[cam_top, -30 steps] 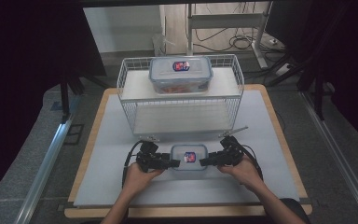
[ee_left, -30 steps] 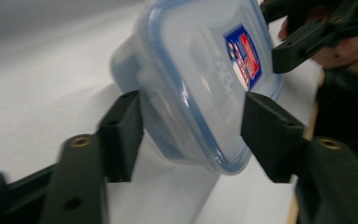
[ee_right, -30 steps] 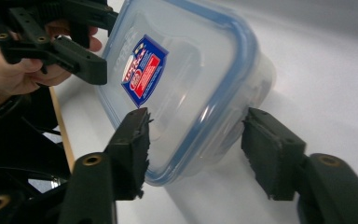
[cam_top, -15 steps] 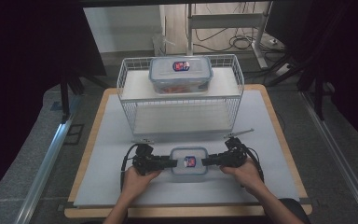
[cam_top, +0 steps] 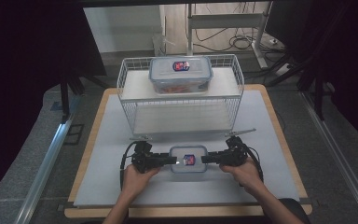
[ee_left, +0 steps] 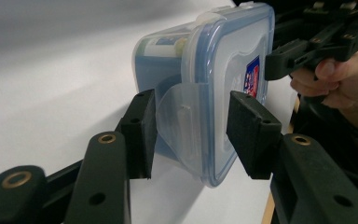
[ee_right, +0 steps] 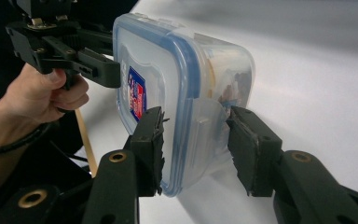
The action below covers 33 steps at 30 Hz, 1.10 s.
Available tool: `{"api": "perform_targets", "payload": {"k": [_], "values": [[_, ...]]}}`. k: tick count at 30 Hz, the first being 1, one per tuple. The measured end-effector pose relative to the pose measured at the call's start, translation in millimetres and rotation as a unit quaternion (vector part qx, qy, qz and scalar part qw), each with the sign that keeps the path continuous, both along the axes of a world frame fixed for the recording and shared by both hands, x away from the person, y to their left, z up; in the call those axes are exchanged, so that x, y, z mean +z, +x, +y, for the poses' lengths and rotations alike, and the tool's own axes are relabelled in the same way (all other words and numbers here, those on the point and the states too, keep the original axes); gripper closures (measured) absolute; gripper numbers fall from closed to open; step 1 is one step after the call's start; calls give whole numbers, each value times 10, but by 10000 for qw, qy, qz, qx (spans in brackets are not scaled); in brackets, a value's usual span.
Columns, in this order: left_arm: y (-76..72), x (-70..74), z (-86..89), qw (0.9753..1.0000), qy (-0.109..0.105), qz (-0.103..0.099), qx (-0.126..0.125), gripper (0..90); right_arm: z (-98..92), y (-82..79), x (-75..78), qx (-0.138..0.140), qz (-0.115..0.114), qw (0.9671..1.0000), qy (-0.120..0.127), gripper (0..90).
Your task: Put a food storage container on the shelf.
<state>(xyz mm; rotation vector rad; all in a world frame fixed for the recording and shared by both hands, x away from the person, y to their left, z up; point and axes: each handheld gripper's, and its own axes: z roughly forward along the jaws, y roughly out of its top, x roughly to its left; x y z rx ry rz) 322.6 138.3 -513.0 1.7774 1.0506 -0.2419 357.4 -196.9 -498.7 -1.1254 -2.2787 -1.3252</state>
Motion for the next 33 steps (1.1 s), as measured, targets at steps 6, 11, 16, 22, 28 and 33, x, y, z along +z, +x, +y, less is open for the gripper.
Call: {"api": "perform_targets", "payload": {"k": [6,11,16,22,28,33], "values": [[17,198,42,9996,-99,-253,39,548,-5,31,167,-8,-163,9997,190,560],[35,380,77,9986,-185,-494,68,556,1,61,338,29,-361,9989,299,560],[85,624,91,9972,-160,-731,87,556,16,105,553,14,-602,9975,370,560],[149,966,112,9946,-114,-1020,144,555,36,167,834,8,-884,9950,468,560],[212,1221,146,9925,-119,-1198,196,554,76,257,1128,23,-1104,9926,508,560],[275,1419,176,9912,-76,-1300,234,552,123,324,1335,3,-1273,9906,502,558]]}}
